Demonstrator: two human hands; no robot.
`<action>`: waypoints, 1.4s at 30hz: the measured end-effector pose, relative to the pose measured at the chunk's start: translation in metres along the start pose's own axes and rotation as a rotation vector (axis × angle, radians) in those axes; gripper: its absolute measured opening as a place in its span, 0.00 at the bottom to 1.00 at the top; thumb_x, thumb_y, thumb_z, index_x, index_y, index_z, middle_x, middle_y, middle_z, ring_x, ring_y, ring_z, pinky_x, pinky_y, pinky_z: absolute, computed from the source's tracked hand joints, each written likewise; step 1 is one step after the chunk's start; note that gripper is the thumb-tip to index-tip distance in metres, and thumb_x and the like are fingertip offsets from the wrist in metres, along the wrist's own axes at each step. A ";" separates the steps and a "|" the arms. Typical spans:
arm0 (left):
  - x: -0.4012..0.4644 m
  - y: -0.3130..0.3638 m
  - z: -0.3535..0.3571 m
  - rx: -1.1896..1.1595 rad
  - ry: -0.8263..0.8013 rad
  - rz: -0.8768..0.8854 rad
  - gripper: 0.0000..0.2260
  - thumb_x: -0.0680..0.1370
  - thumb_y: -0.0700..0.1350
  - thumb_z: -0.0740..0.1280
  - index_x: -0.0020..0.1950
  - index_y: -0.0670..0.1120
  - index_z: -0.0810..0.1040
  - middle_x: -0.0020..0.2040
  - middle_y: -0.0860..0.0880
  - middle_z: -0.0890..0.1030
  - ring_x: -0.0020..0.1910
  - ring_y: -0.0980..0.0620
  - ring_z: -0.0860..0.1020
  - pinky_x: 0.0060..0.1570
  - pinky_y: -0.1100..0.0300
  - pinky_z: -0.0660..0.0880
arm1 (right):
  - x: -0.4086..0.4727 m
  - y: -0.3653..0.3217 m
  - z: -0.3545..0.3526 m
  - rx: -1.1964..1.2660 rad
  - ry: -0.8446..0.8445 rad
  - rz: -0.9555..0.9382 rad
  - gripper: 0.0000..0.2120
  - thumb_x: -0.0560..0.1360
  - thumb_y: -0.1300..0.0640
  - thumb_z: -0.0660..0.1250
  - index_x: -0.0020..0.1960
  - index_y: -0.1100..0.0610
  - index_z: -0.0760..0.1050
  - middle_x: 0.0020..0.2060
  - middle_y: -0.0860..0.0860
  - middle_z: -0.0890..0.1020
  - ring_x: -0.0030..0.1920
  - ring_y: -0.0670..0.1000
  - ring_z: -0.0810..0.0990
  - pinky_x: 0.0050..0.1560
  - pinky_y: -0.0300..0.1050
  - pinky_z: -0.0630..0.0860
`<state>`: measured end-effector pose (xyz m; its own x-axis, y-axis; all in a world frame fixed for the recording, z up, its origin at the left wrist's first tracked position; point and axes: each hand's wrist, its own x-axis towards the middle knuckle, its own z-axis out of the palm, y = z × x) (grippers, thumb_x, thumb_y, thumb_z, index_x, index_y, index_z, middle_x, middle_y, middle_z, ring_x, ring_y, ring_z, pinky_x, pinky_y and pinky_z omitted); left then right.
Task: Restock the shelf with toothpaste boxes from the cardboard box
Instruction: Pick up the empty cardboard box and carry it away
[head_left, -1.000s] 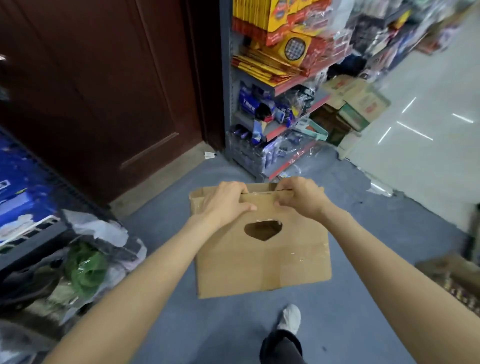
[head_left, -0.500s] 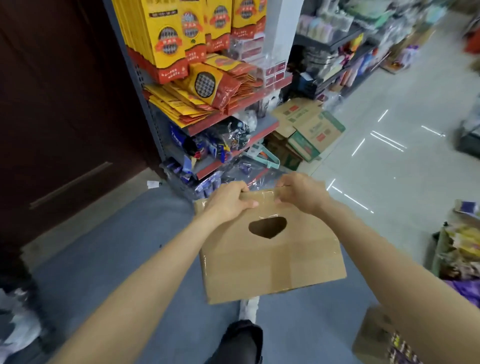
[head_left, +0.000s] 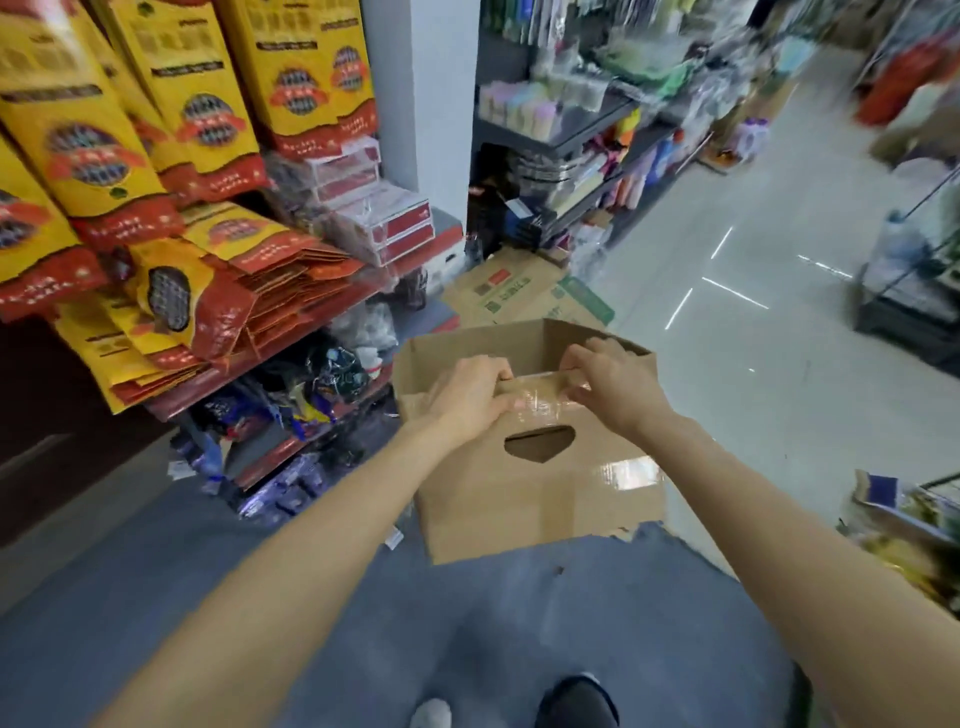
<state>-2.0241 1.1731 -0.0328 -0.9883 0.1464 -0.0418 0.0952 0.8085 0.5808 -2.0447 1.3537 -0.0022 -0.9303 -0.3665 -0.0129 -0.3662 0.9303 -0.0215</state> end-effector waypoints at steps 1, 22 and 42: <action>0.021 0.008 0.007 0.048 -0.005 0.004 0.07 0.73 0.49 0.70 0.43 0.49 0.73 0.49 0.47 0.79 0.51 0.44 0.76 0.51 0.48 0.73 | 0.014 0.020 0.001 -0.017 -0.007 -0.017 0.13 0.76 0.51 0.63 0.59 0.55 0.72 0.54 0.53 0.74 0.58 0.54 0.71 0.44 0.44 0.61; 0.374 0.104 0.129 0.366 -0.028 -0.301 0.19 0.75 0.45 0.68 0.63 0.44 0.67 0.60 0.44 0.72 0.60 0.44 0.73 0.54 0.53 0.68 | 0.324 0.325 0.068 -0.145 -0.098 -0.515 0.12 0.77 0.50 0.62 0.56 0.56 0.68 0.54 0.53 0.74 0.58 0.55 0.72 0.53 0.50 0.67; 0.561 0.059 0.248 0.358 -0.130 -0.722 0.13 0.77 0.39 0.64 0.61 0.43 0.72 0.58 0.45 0.75 0.59 0.45 0.73 0.54 0.53 0.72 | 0.511 0.417 0.200 -0.132 -0.305 -0.822 0.11 0.77 0.60 0.62 0.59 0.58 0.70 0.55 0.56 0.74 0.58 0.56 0.72 0.50 0.52 0.72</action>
<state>-2.5436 1.4444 -0.2238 -0.8009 -0.4333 -0.4134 -0.5062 0.8586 0.0807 -2.6687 1.5516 -0.2182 -0.3330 -0.8904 -0.3104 -0.9333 0.3581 -0.0257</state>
